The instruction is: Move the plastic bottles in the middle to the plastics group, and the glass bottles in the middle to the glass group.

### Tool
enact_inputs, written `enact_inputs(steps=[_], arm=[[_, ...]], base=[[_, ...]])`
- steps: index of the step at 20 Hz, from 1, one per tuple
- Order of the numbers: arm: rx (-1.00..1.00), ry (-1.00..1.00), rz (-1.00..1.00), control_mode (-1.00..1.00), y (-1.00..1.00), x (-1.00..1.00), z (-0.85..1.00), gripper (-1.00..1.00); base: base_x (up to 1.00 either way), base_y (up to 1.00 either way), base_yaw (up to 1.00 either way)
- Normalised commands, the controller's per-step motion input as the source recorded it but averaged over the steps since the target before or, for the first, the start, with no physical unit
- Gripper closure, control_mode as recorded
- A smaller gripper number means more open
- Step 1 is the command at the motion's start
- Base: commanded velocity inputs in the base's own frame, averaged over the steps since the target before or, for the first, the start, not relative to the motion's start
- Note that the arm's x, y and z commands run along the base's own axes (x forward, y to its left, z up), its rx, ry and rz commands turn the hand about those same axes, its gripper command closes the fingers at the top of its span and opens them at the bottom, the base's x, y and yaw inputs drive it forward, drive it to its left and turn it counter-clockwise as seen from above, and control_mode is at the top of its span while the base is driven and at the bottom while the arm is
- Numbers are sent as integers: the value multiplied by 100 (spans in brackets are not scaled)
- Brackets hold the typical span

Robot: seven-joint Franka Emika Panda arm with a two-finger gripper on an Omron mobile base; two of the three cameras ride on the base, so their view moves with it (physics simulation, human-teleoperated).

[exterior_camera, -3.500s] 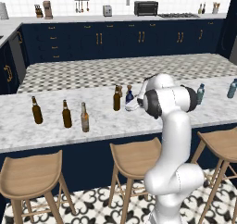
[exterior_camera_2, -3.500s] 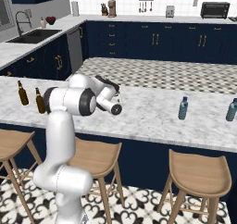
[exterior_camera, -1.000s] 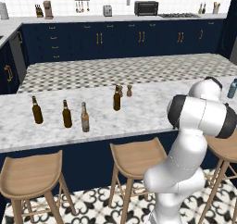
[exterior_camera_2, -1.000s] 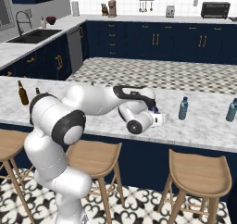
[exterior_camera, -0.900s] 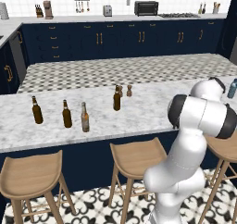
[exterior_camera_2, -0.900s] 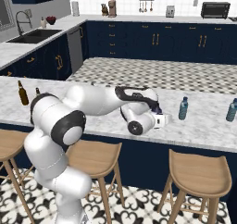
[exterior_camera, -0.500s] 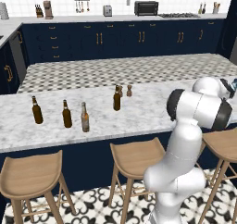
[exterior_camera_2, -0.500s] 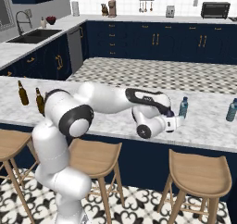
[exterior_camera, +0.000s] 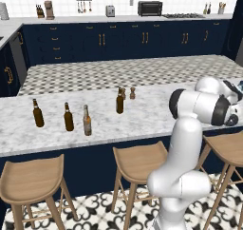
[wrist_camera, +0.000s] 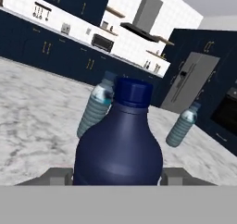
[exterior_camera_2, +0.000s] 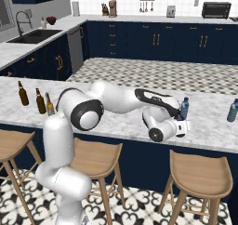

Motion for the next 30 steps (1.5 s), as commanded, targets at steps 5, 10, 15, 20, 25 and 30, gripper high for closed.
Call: enact_inputs(steps=[5, 10, 15, 20, 25, 30], arm=[[18, 10, 0, -100, -35, 31, 4, 100], [28, 3, 8, -100, -27, 43, 0, 100], [18, -1, 14, -100, -44, 18, -2, 100], [6, -7, 18, -100, -28, 3, -16, 100], [1, -18, 25, -100, -3, 3, -45, 100], [0, -21, 19, -100, -3, 16, -29, 100]], base=[[0, 0, 0], [0, 0, 0], [0, 0, 0], [0, 0, 0], [0, 0, 0], [0, 0, 0]])
